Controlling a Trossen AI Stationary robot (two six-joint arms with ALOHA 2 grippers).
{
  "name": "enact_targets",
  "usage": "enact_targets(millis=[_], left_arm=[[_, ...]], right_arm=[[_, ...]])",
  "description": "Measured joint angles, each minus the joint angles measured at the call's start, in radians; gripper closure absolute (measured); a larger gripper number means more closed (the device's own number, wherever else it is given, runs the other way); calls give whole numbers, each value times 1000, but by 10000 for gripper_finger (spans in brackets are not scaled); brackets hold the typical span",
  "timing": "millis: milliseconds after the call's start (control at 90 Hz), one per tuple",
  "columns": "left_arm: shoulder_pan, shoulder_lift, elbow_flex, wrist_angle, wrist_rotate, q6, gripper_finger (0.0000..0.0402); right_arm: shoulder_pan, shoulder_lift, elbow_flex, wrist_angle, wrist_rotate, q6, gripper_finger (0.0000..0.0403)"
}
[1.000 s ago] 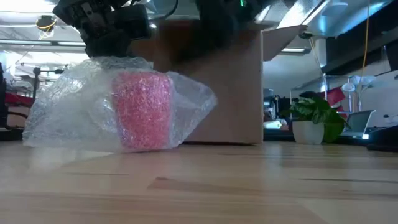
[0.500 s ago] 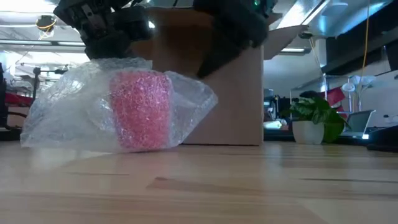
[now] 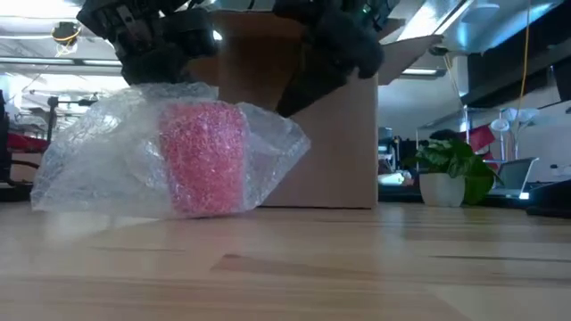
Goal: Wrap mug
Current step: Wrap the red mug with the transparent bubble wrap
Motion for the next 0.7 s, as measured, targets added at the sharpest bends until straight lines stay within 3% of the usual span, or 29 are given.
enact_targets(millis=[367,444,556,700], left_arm=[[0,0,0,2,1,-5,402],[0,0,0,2,1,-7,402],[0,0,0,1,2,-6,402],[0,0,0,1,2,-4,402]], right_arm=[[-8,71,0,35,71,-66,290],[-8,81,0,41,134,-53,313],[-6,81,0,67,141,-22,385],[-6,71,50,66,121,-6,399]])
